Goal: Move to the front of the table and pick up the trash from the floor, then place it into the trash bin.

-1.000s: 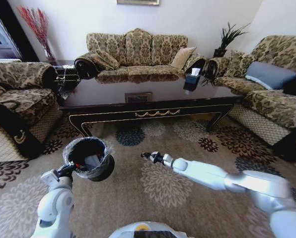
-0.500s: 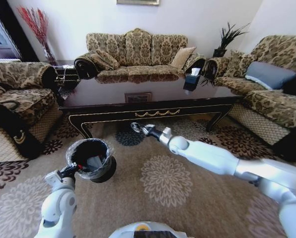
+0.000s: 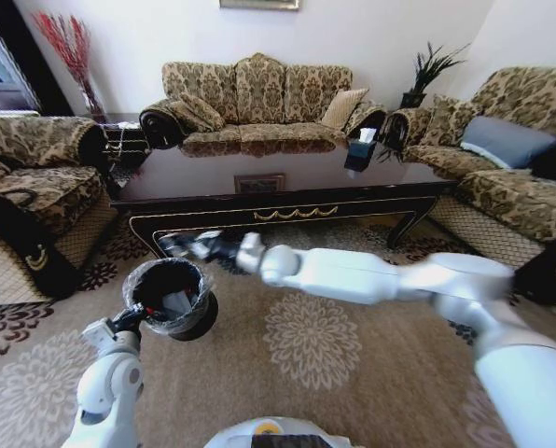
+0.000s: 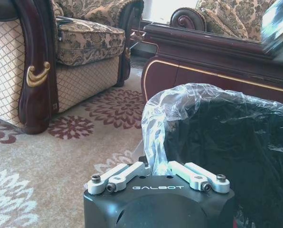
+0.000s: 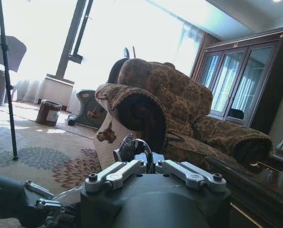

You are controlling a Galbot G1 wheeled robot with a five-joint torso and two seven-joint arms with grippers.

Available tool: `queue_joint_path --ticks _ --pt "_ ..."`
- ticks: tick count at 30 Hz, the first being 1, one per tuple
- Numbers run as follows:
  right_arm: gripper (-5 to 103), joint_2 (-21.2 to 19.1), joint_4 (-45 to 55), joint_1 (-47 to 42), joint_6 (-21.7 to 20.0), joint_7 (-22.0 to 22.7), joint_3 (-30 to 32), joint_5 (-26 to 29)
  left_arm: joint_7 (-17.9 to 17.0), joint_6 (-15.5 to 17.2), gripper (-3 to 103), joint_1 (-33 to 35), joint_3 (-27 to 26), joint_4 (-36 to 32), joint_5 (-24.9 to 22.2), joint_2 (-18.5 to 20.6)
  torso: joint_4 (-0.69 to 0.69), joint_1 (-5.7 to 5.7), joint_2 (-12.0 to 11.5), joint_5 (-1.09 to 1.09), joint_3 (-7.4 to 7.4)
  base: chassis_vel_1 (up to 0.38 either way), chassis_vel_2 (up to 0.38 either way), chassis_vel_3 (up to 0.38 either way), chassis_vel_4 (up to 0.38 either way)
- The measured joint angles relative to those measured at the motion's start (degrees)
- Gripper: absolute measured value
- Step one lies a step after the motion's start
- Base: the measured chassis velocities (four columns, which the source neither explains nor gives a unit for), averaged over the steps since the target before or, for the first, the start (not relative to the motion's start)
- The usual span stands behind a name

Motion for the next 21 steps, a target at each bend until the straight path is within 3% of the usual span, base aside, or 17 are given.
queue_joint_path --ticks 2,4,6,8,12,18,21 --pt "1 0.95 -1.08 -0.14 0.24 -0.39 -1.27 -1.05 0.0 0.03 4 0.02 0.0 -0.28 -0.18 0.04 -0.04 0.0 0.0 0.0 0.0 0.0 0.0 0.0 0.0" --pt "4 1.08 -1.36 -0.41 0.28 -0.48 -1.8 -1.48 0.01 0.04 4 0.06 -0.06 -0.45 -0.31 0.1 -0.06 0.0 0.0 0.02 0.0 0.0 0.0 0.0 0.0" --pt "15 0.98 -1.42 -0.81 0.27 -0.25 -2.37 -1.74 0.01 0.06 4 0.15 -0.24 -0.65 -0.51 0.2 -0.05 0.0 0.0 0.02 0.0 0.0 0.0 0.0 0.0" --pt "15 0.84 -1.41 -0.83 0.26 -0.16 -2.48 -1.76 0.01 0.08 4 0.2 -0.29 -0.68 -0.56 0.23 -0.04 0.0 0.0 0.02 0.0 0.0 0.0 0.0 0.0" --pt "37 -0.25 -1.58 -0.78 0.22 -0.12 -2.61 -1.86 0.01 0.1 4 0.21 -0.33 -0.8 -0.62 0.25 -0.04 0.0 0.0 0.02 0.0 0.0 0.0 0.0 0.0" --pt "53 -1.53 -2.04 -1.15 0.41 -0.12 -1.91 -2.31 0.02 0.1 4 0.28 -0.3 -0.71 -0.65 0.3 -0.04 0.0 0.0 0.02 0.0 0.0 0.0 0.0 0.0" --pt "70 -3.01 -2.05 -2.13 0.85 0.03 0.52 -1.58 0.05 0.11 4 0.65 -0.41 -0.37 -0.68 0.53 -0.03 0.0 0.0 0.03 0.0 0.0 0.0 0.0 0.0"
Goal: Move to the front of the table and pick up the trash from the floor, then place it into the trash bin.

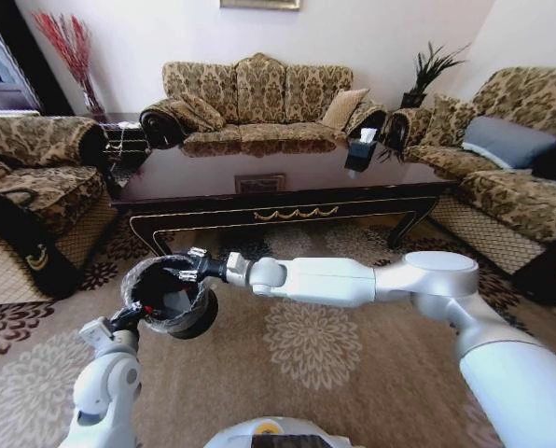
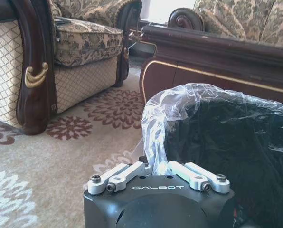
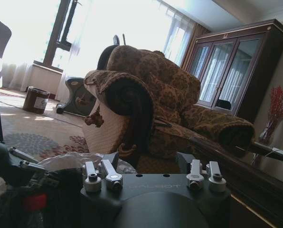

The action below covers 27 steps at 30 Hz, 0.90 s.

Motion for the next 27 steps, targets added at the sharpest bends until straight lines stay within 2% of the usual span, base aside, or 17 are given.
queue_joint_path --ticks 2,5,6,10,12,15,16,18,19,21,23,24,27 --pt "70 -0.67 -0.2 -0.21 -0.11 0.17 1.16 0.65 0.0 0.0 4 0.18 -0.08 0.18 -0.02 0.13 0.0 0.0 0.0 0.0 0.0 0.0 0.0 0.0 0.0" --pt "86 -3.25 -1.87 -1.07 -0.88 1.8 5.13 3.03 0.0 0.0 4 1.1 -0.33 1.06 -0.59 0.56 0.01 0.0 0.0 0.01 0.0 0.0 0.0 0.0 0.0" --pt "86 -3.25 -1.87 -1.07 -0.88 1.8 5.13 3.03 0.0 0.0 4 1.1 -0.33 1.06 -0.59 0.56 0.01 0.0 0.0 0.01 0.0 0.0 0.0 0.0 0.0" --pt "99 -9.64 -2.92 -2.95 -2.48 5.81 11.84 7.05 -0.3 0.11 4 2.78 -0.02 2.08 -1.26 0.63 -0.02 0.0 0.0 0.01 0.0 0.0 0.0 0.0 0.0" --pt "100 -11.01 -2.86 -3.71 -2.69 6.24 13.53 7.31 -0.31 0.12 4 3.22 0.11 2.1 -1.4 0.53 -0.01 0.0 0.0 0.01 0.0 0.0 0.0 0.0 0.0" --pt "100 -16.65 -2.03 -9.21 -3.21 6.47 22.89 6.47 -0.98 0.44 4 5.03 0.53 2.18 -2.57 0.12 -0.01 0.0 0.0 0.02 0.0 0.0 0.0 0.0 0.0" --pt "100 -16.65 -2.03 -9.21 -3.21 6.47 22.89 6.47 -0.98 0.44 4 5.03 0.53 2.18 -2.57 0.12 -0.01 0.0 0.0 0.02 0.0 0.0 0.0 0.0 0.0" --pt "100 -19.27 -1.29 -12.66 -3.59 6.0 29.21 6.34 -1.81 1.34 4 5.49 0.71 2.18 -4.86 0.1 0.01 0.0 0.0 0.03 0.0 0.0 0.0 0.0 0.0" --pt "100 -19.27 -1.29 -12.66 -3.59 6.0 29.21 6.34 -1.81 1.34 4 5.49 0.71 2.18 -4.86 0.1 0.01 0.0 0.0 0.03 0.0 0.0 0.0 0.0 0.0" --pt "100 -22.8 -0.35 -15.41 -4.21 5.83 35.59 8.37 -2.46 1.9 4 5.78 0.88 2.48 -6.2 0.03 -0.01 0.0 0.0 0.01 -0.01 0.0 0.0 0.0 0.0" --pt "100 -26.38 0.9 -17.05 -5.22 5.6 39.05 11.01 -2.76 1.9 4 5.87 1.02 3.4 -5.84 -0.15 0.0 0.0 0.0 0.04 -0.01 0.0 0.0 0.0 0.0" --pt "100 -26.38 0.9 -17.05 -5.22 5.6 39.05 11.01 -2.76 1.9 4 5.87 1.02 3.4 -5.84 -0.15 0.0 0.0 0.0 0.04 -0.01 0.0 0.0 0.0 0.0" --pt "100 -32.24 4.64 -21.39 -7.21 5.31 44.22 13.64 -2.72 1.68 4 5.77 1.85 5.47 -4.89 -0.82 -0.02 -0.01 0.0 -0.01 -0.01 0.0 0.0 0.0 0.0"
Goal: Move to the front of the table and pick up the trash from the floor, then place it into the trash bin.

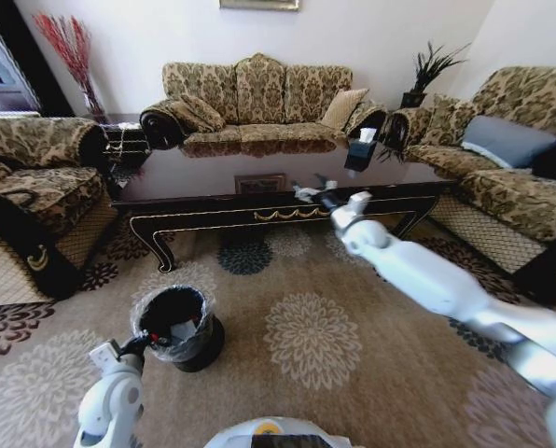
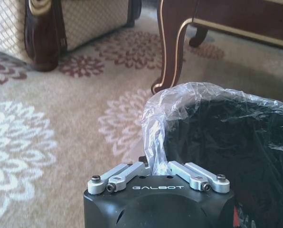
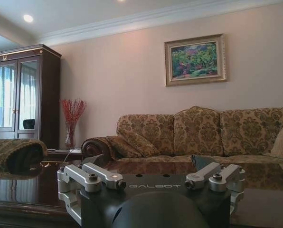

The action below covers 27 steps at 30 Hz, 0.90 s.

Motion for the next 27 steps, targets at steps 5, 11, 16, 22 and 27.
queue_joint_path --ticks 5,11,16,22,27 --pt "100 -3.77 4.1 -10.86 -0.25 -0.44 9.57 -0.92 0.87 -1.64 4 -0.73 0.96 2.86 2.8 -0.62 0.04 0.0 0.0 0.02 0.0 0.0 0.0 0.0 0.0" --pt "100 -7.76 7.27 -24.54 0.19 -1.92 23.07 -1.96 0.79 -1.84 4 -3.01 0.62 3.94 1.35 -1.03 0.01 0.0 0.0 0.02 0.0 0.0 0.0 0.0 0.0" --pt "100 -10.68 8.62 -31.99 0.77 -3.03 30.89 -3.27 0.16 -1.75 4 -5.72 -0.08 6.57 -0.73 -1.04 0.0 0.0 0.0 0.02 0.0 0.0 0.0 0.0 0.0" --pt "100 -12.29 9.43 -34.74 1.5 -3.08 33.92 -4.0 -0.14 -1.67 4 -8.03 -0.05 9.89 -1.54 -1.36 0.03 0.0 0.0 0.0 0.01 0.0 0.0 0.0 0.0" --pt "100 -13.01 10.3 -36.2 1.77 -3.08 35.71 -4.43 -0.24 -2.12 4 -9.09 0.03 11.38 -1.93 -1.63 0.02 0.0 0.0 0.0 0.01 0.0 0.0 0.0 0.0"
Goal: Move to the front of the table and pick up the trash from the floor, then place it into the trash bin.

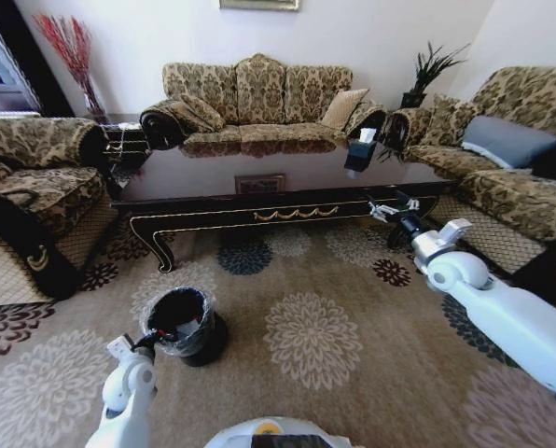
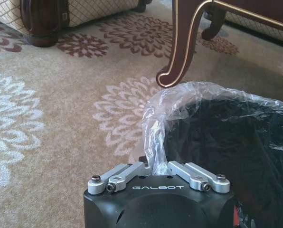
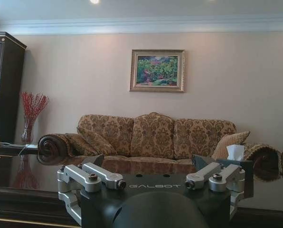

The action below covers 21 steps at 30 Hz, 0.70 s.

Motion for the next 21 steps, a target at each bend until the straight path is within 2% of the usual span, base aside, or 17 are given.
queue_joint_path --ticks 3,4,7,10,11,12,15,16,18,19,20,21 --pt "100 0.06 0.73 -2.05 0.42 0.0 1.54 -1.16 0.14 -1.83 2 0.51 -0.09 -0.38 0.45 0.06 -0.01 0.0 0.0 -0.02 0.01 0.0 0.0 0.0 0.0" --pt "100 0.28 1.16 -3.05 0.59 0.03 2.13 -1.87 0.36 -3.03 7 1.03 -0.16 -1.4 0.61 0.1 -0.01 0.0 0.0 -0.02 0.0 0.0 0.0 0.0 0.0" --pt "100 0.81 2.14 -5.11 0.61 0.8 3.75 -3.07 0.69 -4.59 12 2.64 -0.39 -3.54 1.74 0.21 -0.03 0.0 0.0 0.0 0.0 0.0 0.0 0.0 0.0" --pt "100 1.86 4.17 -8.2 -0.12 2.69 6.74 -4.07 1.11 -6.85 28 5.69 -1.02 -7.66 6.11 0.49 0.01 0.0 0.0 0.01 0.0 0.0 0.0 0.0 0.0" --pt "100 1.86 4.17 -8.2 -0.12 2.69 6.74 -4.07 1.11 -6.85 28 5.69 -1.02 -7.66 6.11 0.49 0.01 0.0 0.0 0.01 0.0 0.0 0.0 0.0 0.0" --pt "100 2.31 5.01 -9.63 -0.55 3.53 8.38 -4.66 1.3 -7.58 28 7.35 -1.31 -10.18 7.99 0.72 0.02 0.0 0.0 0.0 0.0 0.0 0.0 0.0 0.0" --pt "100 3.2 7.03 -14.99 -1.26 4.09 14.3 -6.75 1.51 -8.17 45 11.73 -2.13 -17.8 9.93 1.72 0.0 0.0 0.0 0.0 0.0 0.0 0.0 0.0 0.0" --pt "100 3.2 7.03 -14.99 -1.26 4.09 14.3 -6.75 1.51 -8.17 45 11.73 -2.13 -17.8 9.93 1.72 0.0 0.0 0.0 0.0 0.0 0.0 0.0 0.0 0.0" --pt "100 3.67 8.51 -19.01 -1.38 4.32 17.95 -7.96 2.05 -9.21 55 14.93 -2.97 -22.17 11.29 2.44 -0.02 0.0 0.0 0.0 -0.01 0.0 0.0 0.0 0.0" --pt "100 4.05 9.54 -21.0 -1.39 5.1 19.4 -8.46 2.33 -9.95 55 16.43 -3.41 -23.78 12.13 2.73 -0.03 0.0 0.0 0.0 -0.01 0.0 0.0 0.0 0.0" --pt "100 4.73 11.18 -23.46 -1.56 7.06 20.8 -8.98 2.86 -11.43 61 18.61 -3.97 -25.71 13.32 3.07 -0.01 0.0 0.01 0.01 -0.01 0.0 0.0 0.0 0.0" --pt "100 4.73 11.18 -23.46 -1.56 7.06 20.8 -8.98 2.86 -11.43 61 18.61 -3.97 -25.71 13.32 3.07 -0.01 0.0 0.01 0.01 -0.01 0.0 0.0 0.0 0.0"
